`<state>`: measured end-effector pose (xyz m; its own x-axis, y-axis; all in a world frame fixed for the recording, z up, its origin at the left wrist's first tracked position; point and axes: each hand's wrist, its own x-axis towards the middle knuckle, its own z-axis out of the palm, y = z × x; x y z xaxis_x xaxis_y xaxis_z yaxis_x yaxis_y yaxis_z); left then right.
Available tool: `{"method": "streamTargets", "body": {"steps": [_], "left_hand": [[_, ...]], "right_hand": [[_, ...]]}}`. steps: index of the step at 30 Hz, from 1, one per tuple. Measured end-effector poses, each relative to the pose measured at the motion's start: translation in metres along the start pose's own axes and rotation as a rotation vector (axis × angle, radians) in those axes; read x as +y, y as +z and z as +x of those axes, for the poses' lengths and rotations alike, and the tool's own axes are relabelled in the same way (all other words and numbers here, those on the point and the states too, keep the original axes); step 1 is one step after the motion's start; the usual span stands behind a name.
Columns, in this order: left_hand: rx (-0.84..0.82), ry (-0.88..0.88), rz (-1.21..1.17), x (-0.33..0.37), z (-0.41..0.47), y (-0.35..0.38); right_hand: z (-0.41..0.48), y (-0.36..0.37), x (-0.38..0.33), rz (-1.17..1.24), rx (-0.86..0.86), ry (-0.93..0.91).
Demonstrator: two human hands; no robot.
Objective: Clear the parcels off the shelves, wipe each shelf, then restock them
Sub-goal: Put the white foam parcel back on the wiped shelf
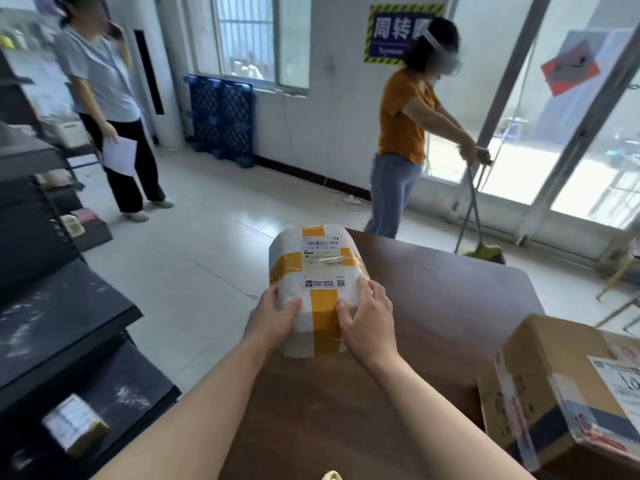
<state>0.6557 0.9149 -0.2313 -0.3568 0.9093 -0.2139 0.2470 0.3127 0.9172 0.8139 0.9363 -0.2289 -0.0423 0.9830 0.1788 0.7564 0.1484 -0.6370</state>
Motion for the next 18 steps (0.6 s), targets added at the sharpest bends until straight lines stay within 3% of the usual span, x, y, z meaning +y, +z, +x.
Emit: {"method": "streamTargets", "body": {"steps": [18], "left_hand": [[0.425,0.095,-0.104,0.042,-0.057,-0.255]], "right_hand": [[-0.036,0.026,-0.256,0.236,0.054,-0.349]]}}
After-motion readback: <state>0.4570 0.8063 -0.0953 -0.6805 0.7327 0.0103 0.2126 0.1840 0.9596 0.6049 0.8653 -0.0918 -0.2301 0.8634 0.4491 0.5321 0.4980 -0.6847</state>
